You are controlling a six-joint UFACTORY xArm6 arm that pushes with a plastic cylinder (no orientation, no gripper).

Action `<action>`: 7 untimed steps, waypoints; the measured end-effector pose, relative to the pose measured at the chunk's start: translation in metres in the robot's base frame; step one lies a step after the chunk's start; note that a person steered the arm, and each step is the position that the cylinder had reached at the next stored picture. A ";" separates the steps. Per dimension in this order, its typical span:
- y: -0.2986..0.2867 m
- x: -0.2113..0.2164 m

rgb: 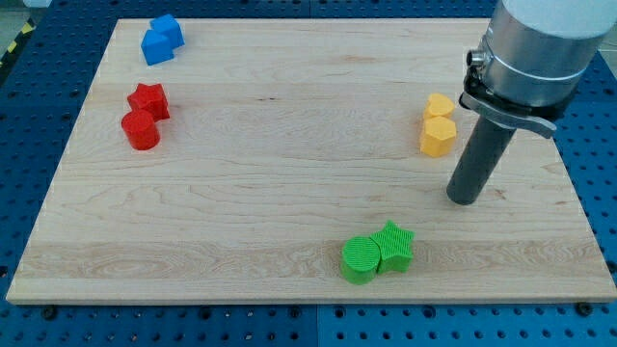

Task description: Move the green star below the yellow hexagon

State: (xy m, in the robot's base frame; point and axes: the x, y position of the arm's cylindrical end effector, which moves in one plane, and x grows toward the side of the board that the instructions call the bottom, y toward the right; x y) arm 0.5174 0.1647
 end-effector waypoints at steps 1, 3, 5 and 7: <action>0.002 0.006; 0.009 0.041; 0.009 0.065; 0.009 0.094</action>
State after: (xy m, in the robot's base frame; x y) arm 0.6112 0.1738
